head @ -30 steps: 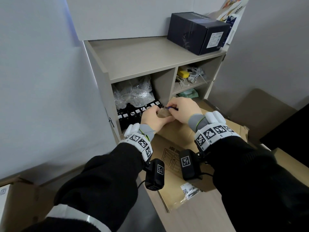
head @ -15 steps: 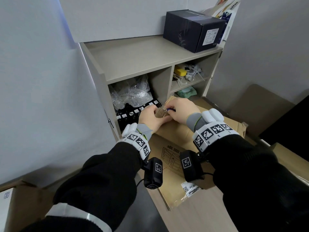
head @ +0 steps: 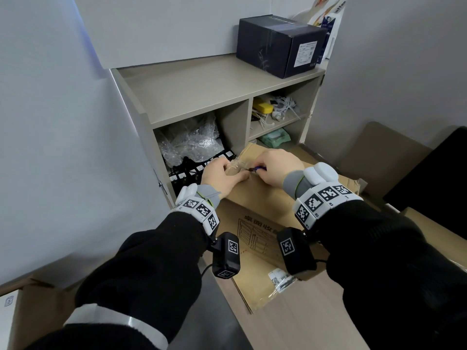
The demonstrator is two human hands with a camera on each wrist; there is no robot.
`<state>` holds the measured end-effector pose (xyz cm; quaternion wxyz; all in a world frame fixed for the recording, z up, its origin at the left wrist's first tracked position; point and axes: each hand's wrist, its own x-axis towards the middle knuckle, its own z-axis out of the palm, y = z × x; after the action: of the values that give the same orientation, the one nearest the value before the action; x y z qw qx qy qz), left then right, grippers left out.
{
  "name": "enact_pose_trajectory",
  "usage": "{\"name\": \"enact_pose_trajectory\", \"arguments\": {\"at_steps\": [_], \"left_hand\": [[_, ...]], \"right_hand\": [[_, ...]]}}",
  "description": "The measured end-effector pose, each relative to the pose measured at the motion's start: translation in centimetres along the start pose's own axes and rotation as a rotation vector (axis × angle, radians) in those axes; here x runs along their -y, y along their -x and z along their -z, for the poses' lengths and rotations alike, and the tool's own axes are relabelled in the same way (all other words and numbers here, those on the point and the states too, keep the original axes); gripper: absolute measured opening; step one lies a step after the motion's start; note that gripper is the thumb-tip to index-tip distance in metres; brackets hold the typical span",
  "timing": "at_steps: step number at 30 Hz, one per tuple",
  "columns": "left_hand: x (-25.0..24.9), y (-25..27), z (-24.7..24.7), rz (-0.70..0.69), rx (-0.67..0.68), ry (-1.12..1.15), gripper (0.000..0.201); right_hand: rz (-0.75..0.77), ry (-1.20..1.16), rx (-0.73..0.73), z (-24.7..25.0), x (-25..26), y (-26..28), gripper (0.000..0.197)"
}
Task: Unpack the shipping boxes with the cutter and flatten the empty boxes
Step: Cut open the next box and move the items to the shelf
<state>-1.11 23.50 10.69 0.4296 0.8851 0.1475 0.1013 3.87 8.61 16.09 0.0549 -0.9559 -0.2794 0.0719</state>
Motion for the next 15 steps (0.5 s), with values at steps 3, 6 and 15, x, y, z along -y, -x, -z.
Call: {"name": "enact_pose_trajectory", "arguments": {"at_steps": [3,6,15], "left_hand": [[0.0,0.0,-0.2,-0.015,-0.004,-0.027,0.054],[0.0,0.2,-0.3,-0.037,-0.008,-0.015,0.059],[0.2,0.9,-0.3,-0.005,0.007,0.131,0.033]], "right_hand": [[-0.010,-0.009,-0.005,-0.1,-0.9,0.7,0.023],[-0.019,-0.075,-0.042,0.0,-1.4,1.3,0.023],[0.046,-0.061,-0.181,0.2,1.0,0.4,0.026]]}}
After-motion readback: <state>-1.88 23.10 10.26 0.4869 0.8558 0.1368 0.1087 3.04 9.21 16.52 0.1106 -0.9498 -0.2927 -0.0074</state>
